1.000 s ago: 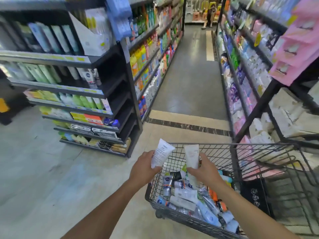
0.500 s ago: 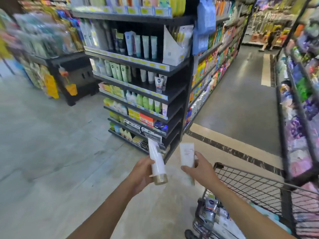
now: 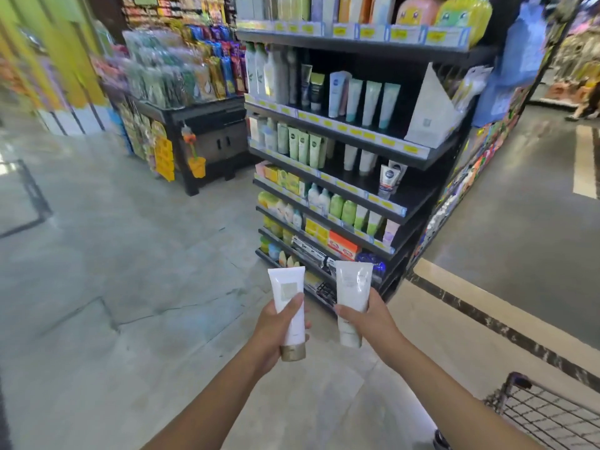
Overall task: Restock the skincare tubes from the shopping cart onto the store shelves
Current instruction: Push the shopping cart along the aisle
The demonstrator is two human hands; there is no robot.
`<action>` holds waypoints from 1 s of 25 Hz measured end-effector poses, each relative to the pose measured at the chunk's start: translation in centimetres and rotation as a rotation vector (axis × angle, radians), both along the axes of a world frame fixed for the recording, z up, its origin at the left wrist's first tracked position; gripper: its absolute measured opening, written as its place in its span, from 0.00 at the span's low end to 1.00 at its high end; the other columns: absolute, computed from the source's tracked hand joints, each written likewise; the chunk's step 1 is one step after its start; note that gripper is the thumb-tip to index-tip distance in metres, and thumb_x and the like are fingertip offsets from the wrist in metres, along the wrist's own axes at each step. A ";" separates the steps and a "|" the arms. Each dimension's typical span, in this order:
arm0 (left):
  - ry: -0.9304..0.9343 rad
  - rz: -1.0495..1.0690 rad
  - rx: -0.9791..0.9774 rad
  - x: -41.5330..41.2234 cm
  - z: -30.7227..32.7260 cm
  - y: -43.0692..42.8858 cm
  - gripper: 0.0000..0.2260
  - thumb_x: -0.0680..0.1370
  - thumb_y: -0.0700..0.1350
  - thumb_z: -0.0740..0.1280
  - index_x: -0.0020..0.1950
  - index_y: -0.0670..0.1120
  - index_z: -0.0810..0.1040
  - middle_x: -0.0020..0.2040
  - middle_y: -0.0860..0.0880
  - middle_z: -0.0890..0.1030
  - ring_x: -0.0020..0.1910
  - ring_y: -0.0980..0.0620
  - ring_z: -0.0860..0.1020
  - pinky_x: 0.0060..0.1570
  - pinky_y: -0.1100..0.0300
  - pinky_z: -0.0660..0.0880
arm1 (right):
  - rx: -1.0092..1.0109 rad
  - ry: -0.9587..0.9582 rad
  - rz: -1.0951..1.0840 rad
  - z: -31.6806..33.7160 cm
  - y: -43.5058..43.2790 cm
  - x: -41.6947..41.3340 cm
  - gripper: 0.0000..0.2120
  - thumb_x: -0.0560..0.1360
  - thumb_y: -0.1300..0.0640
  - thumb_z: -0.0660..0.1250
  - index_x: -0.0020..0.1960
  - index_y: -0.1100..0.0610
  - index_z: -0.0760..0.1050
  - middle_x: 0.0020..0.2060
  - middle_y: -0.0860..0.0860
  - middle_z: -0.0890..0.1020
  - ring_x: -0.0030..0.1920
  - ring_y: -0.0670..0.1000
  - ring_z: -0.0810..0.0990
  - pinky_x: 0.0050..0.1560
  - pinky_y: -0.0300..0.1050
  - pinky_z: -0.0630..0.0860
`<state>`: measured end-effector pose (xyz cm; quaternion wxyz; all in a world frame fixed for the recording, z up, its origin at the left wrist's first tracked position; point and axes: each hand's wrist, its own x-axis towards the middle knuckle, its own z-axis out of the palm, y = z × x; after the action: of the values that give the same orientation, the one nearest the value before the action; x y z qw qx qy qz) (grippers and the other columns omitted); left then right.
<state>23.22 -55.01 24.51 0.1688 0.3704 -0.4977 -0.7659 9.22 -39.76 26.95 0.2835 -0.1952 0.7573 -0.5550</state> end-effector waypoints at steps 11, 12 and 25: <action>-0.019 0.052 -0.101 -7.5 0.1 -11.6 0.12 0.81 0.49 0.72 0.58 0.43 0.79 0.48 0.40 0.83 0.38 0.45 0.83 0.43 0.43 0.82 | -0.046 -0.136 0.135 -2.0 -15.0 -9.3 0.24 0.68 0.52 0.79 0.61 0.46 0.75 0.53 0.48 0.85 0.54 0.52 0.84 0.58 0.59 0.81; -0.023 0.058 -0.108 -9.0 0.3 -13.0 0.11 0.81 0.48 0.71 0.58 0.43 0.79 0.47 0.40 0.83 0.38 0.45 0.82 0.43 0.44 0.81 | -0.048 -0.162 0.135 -2.1 -16.7 -10.8 0.22 0.70 0.53 0.78 0.61 0.46 0.75 0.53 0.48 0.85 0.54 0.52 0.85 0.58 0.59 0.81; -0.016 0.025 -0.131 -23.4 0.6 -26.0 0.09 0.82 0.47 0.70 0.53 0.41 0.79 0.40 0.45 0.83 0.38 0.44 0.80 0.42 0.47 0.79 | -0.108 -0.302 0.087 -3.7 -30.7 -26.0 0.21 0.77 0.69 0.64 0.65 0.50 0.75 0.56 0.50 0.85 0.56 0.54 0.84 0.61 0.58 0.79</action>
<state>-0.15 -81.06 25.13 0.1982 0.3710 -0.5433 -0.7266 -16.79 -70.45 23.29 0.4072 -0.1570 0.6660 -0.6049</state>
